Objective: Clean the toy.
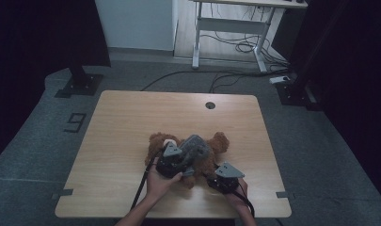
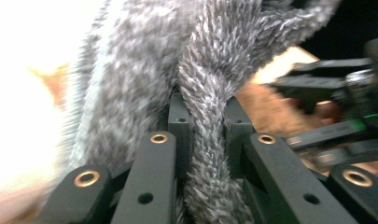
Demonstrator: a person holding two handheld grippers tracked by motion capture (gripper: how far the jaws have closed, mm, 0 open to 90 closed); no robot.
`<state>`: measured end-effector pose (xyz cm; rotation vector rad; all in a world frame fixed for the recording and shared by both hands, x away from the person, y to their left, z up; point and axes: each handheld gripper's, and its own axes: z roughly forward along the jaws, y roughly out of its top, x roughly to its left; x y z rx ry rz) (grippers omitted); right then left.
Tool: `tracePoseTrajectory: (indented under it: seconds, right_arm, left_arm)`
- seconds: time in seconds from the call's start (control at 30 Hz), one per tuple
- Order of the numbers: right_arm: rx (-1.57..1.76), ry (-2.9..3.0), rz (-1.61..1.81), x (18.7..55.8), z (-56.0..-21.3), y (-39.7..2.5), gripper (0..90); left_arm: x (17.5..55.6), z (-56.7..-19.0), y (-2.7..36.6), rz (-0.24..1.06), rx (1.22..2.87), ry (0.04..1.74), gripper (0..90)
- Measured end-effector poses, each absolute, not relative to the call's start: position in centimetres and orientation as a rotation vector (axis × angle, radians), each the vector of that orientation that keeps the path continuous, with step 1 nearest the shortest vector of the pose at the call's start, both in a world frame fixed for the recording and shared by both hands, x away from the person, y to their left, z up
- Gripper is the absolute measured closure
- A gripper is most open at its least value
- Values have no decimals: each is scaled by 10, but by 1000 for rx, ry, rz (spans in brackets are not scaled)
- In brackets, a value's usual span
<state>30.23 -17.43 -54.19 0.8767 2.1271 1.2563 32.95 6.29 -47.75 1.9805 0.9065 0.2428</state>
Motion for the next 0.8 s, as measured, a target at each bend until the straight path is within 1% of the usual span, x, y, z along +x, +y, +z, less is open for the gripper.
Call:
tracePoseTrajectory:
  seconds: [0.03,0.1,0.2,0.4,0.53,0.67,0.8]
  right_arm:
    - [875,2128,1254,302,-542,-175,547]
    - [877,2127,1259,302,-542,-175,548]
    - [871,2133,1260,301,-542,-175,550]
    - [864,2142,1263,301,-542,-175,551]
    - [866,2141,1266,301,-543,-175,551]
    - [866,2144,1266,302,-543,-175,551]
    - [864,2146,1266,302,-543,-175,550]
  left_arm:
    - [331,-478,67,256,1980,918,779]
    - [334,-478,76,236,1967,942,780]
    - [335,-478,86,240,1967,950,784]
    - [330,-473,104,232,1945,963,787]
    - [325,-468,122,255,1908,981,786]
    - [326,-466,147,274,1871,1043,782]
    - [332,-474,172,300,1850,1127,782]
